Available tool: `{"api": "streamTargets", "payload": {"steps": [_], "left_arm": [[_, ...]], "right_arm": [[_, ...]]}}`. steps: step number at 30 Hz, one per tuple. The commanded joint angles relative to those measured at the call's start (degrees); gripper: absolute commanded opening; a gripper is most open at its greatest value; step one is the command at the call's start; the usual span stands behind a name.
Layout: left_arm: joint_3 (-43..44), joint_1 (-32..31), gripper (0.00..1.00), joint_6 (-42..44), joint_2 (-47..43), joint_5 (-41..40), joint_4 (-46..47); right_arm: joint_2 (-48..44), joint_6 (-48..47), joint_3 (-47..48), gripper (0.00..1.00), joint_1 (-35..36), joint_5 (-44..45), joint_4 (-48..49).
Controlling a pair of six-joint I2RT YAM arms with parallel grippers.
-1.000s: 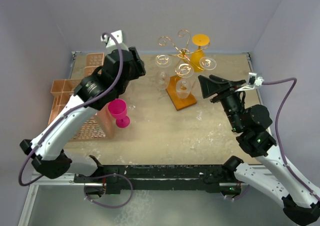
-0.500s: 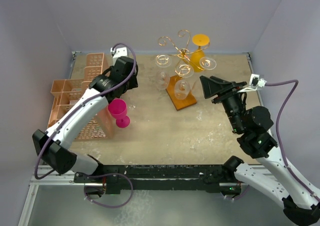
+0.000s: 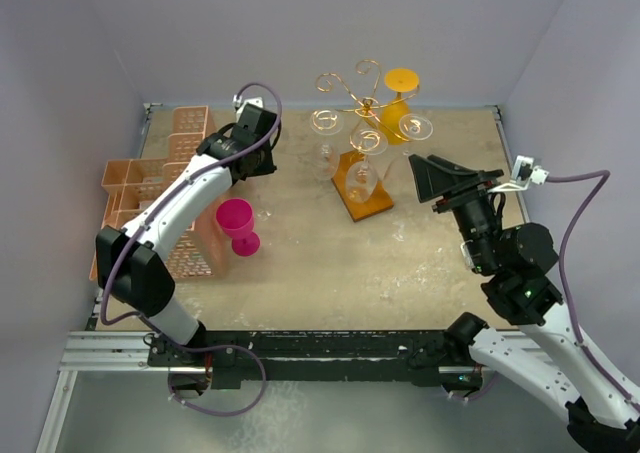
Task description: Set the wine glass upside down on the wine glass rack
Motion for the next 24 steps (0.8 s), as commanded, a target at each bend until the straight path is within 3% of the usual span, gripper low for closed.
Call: {"api": "streamTargets", "payload": {"steps": [1, 10, 19, 24], "left_arm": [[2.47, 0.69, 0.22, 1.17, 0.31, 0.41, -0.07], [1.18, 0.71, 0.00, 0.88, -1.65, 2.33, 0.73], [1.83, 0.64, 0.00, -2.07, -11.76, 6.34, 0.74], [3.26, 0.63, 0.00, -5.60, -19.73, 4.35, 1.41]], "right_arm": [[0.13, 1.72, -0.24, 0.64, 0.07, 0.18, 2.38], [2.98, 2.14, 1.62, 0.63, 0.14, -1.64, 3.87], [4.31, 5.21, 3.93, 0.63, 0.09, -7.99, 8.02], [5.15, 6.75, 3.36, 0.63, 0.13, -11.99, 12.29]]}}
